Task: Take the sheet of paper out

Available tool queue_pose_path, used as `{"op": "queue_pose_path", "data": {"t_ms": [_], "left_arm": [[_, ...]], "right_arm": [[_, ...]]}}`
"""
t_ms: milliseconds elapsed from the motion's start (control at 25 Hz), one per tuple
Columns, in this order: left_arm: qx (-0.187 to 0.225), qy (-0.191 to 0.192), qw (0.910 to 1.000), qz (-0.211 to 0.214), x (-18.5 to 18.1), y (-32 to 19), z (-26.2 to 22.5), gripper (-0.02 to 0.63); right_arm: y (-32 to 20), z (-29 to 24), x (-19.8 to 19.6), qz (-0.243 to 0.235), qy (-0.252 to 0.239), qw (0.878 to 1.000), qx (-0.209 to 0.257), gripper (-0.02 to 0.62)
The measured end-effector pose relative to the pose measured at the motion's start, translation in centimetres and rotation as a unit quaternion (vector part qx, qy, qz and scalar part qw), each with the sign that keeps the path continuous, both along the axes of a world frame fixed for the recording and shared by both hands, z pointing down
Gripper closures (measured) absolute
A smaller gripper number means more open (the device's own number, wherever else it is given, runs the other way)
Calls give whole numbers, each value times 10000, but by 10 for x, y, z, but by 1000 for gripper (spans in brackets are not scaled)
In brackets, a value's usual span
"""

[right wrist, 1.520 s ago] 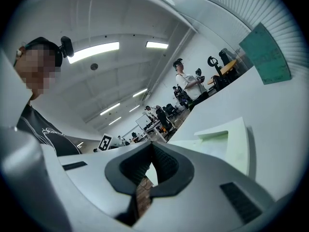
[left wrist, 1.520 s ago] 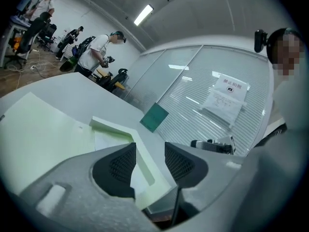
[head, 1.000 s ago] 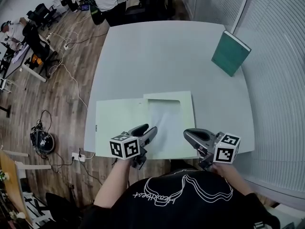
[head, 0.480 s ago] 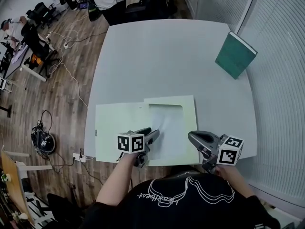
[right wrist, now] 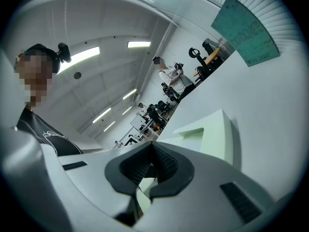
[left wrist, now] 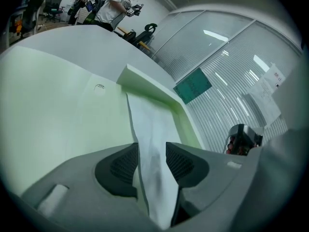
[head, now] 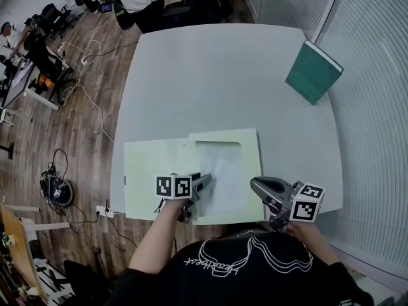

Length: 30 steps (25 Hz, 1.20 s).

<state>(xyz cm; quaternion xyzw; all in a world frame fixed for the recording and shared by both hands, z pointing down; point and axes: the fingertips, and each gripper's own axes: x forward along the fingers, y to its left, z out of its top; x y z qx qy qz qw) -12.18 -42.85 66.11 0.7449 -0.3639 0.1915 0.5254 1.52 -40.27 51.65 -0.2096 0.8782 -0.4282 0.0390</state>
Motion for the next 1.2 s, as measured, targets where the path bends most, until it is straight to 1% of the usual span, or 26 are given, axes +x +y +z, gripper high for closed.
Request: {"op": "queue_pose_path", "data": {"t_ms": [120, 160, 240, 440, 520, 920, 1200], "left_arm": [[-86, 114, 9999, -37, 4, -1, 1, 425], [-97, 80, 9999, -65, 4, -2, 2, 445], [-101, -10, 9999, -135, 1, -4, 4, 534], [-97, 19, 9998, -187, -5, -2, 7, 582], [-89, -16, 9998, -188, -6, -1, 6, 588], [105, -745, 9971, -100, -28, -1, 7, 592], [167, -819, 9957, -408, -54, 6, -1, 592]], "right_arm": [[0, 1, -1, -47, -30, 10000, 13, 588], [0, 2, -2, -67, -47, 10000, 9, 588], [0, 2, -4, -115, -69, 9999, 13, 588], [2, 4, -9, -149, -60, 9999, 13, 588], [2, 3, -11, -155, -64, 9999, 23, 588], [5, -1, -21, -289, -17, 9996, 54, 588], [11, -12, -27, -365, 163, 9991, 148, 588]]}}
